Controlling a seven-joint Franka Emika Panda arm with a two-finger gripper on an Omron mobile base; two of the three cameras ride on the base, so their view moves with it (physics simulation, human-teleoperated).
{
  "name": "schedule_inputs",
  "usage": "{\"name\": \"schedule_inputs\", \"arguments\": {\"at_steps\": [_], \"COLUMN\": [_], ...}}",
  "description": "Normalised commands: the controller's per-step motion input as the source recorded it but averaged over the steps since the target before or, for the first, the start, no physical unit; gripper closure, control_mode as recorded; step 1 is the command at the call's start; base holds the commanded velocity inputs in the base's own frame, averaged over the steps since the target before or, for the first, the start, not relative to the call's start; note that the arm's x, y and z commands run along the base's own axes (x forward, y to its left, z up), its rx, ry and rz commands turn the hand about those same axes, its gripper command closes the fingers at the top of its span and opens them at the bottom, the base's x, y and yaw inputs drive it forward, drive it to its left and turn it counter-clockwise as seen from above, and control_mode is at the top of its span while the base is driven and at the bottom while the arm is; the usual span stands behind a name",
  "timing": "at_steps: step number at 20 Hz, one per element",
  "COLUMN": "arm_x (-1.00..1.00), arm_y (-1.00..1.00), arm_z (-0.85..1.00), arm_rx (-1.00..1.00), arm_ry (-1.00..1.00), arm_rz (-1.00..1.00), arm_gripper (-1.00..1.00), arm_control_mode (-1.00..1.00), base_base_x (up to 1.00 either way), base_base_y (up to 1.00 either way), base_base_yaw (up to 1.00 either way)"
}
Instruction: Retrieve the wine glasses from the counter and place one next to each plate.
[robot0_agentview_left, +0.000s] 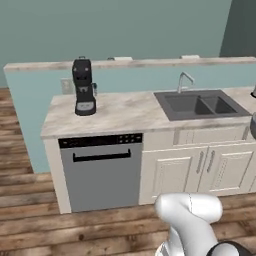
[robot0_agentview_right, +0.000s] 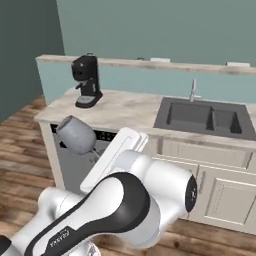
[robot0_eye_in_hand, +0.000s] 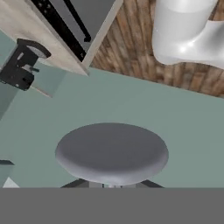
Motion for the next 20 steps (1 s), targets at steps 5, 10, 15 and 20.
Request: {"name": "schedule_inputs", "arguments": {"at_steps": [5,10,15,20], "arm_x": [0.00,0.00,0.00,0.00], "arm_y": [0.00,0.00,0.00,0.00], "arm_z": [0.00,0.00,0.00,0.00], "arm_rx": [0.00,0.00,0.00,0.00], "arm_ry": [0.00,0.00,0.00,0.00], "arm_rz": [0.00,0.00,0.00,0.00], "arm_gripper": [1.00,1.00,1.00,1.00], "arm_control_mode": [1.00,1.00,1.00,1.00], "base_base_x": [-0.21,-0.31,-0.17,0.34], "base_base_y": [1.00,1.00,1.00,1.00], "base_base_yaw": [0.01,0.00,0.00,-0.03]}}
